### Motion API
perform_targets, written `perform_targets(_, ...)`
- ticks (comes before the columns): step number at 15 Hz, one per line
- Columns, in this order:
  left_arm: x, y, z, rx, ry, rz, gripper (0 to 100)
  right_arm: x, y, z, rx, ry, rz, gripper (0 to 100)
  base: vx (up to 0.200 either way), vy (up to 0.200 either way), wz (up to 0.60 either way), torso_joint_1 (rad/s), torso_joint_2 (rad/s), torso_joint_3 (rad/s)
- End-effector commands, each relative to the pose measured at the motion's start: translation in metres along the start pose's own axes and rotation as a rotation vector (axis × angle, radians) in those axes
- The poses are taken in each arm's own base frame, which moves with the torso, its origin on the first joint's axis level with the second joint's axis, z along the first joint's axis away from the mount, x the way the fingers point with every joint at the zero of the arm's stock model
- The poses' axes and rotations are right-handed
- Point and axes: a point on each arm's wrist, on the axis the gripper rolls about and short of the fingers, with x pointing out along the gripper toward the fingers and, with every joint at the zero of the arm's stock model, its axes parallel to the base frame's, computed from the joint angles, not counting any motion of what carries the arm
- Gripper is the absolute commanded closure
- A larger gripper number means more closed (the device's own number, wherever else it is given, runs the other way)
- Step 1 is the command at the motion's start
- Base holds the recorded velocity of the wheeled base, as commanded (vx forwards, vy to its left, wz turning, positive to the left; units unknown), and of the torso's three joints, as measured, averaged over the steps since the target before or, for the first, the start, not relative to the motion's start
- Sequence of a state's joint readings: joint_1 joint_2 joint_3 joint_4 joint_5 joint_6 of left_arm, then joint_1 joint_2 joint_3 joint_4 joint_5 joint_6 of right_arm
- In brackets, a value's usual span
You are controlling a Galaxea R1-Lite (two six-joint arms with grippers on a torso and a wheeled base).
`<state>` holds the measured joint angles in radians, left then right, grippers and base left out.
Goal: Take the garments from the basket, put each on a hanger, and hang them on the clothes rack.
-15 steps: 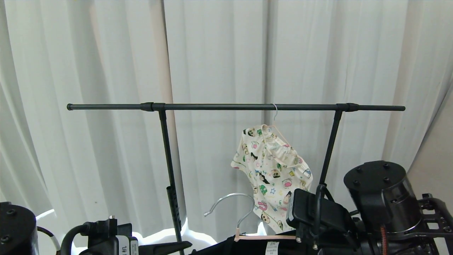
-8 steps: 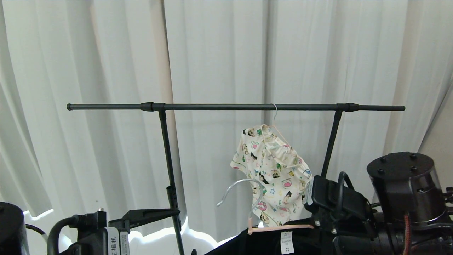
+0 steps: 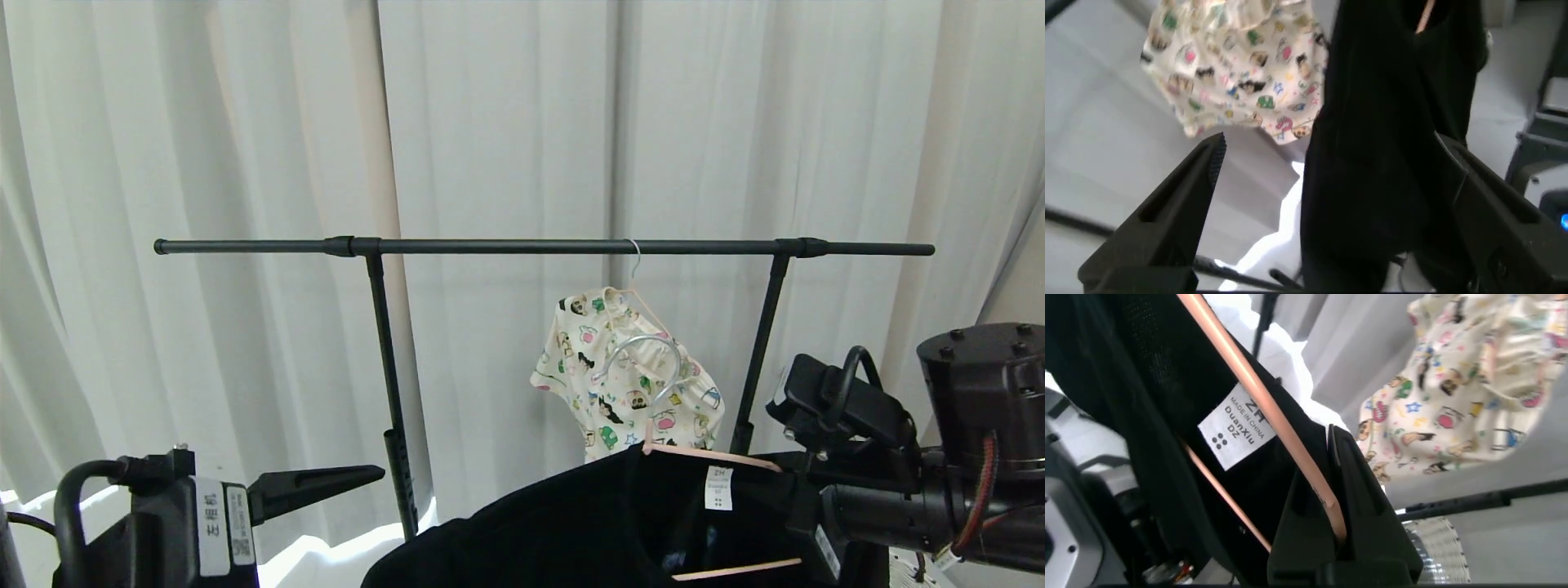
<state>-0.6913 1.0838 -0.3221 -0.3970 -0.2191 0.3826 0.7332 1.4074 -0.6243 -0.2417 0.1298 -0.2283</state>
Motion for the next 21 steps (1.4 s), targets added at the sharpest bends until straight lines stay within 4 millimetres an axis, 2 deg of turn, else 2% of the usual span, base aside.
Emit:
perform_targets(1,0.002,0.005,-0.010,-0.056,0.052,0.039,0,-0.010,-0.005,0.002,0.008,-0.032,-0.030,100,0.000,0.000,0.00,0.000,0.00,0.000)
perform_targets(3,0.009,0.011,-0.033,-0.118,0.172,0.071,0,-0.017,-0.005,0.004,0.006,-0.056,-0.041,100,0.000,0.000,0.00,0.000,0.00,0.000)
perform_targets(8,0.028,0.016,-0.042,-0.157,0.254,0.011,0,-0.026,-0.003,0.007,-0.003,-0.091,-0.038,100,0.000,0.000,0.00,0.000,0.00,0.000)
perform_targets(9,0.029,0.016,-0.043,-0.159,0.256,0.008,100,-0.027,-0.003,0.007,-0.003,-0.094,-0.039,100,0.000,0.000,0.00,0.000,0.00,0.000)
perform_targets(12,0.031,0.019,-0.046,-0.174,0.278,0.026,100,-0.030,-0.001,0.002,-0.001,-0.087,-0.042,100,0.000,0.000,0.00,0.000,0.00,0.000)
perform_targets(17,0.019,0.042,-0.059,-0.252,0.325,0.192,100,-0.031,-0.010,-0.005,0.046,-0.054,-0.145,100,0.000,0.000,0.00,0.000,0.00,0.000)
perform_targets(20,0.018,0.044,-0.058,-0.252,0.321,0.203,100,-0.032,-0.014,-0.005,0.070,-0.059,-0.167,100,0.000,0.000,0.00,0.000,0.00,0.000)
perform_targets(21,0.019,0.048,-0.052,-0.235,0.294,0.214,100,-0.033,-0.015,-0.004,0.072,-0.059,-0.174,100,0.000,0.000,0.00,0.000,0.00,0.000)
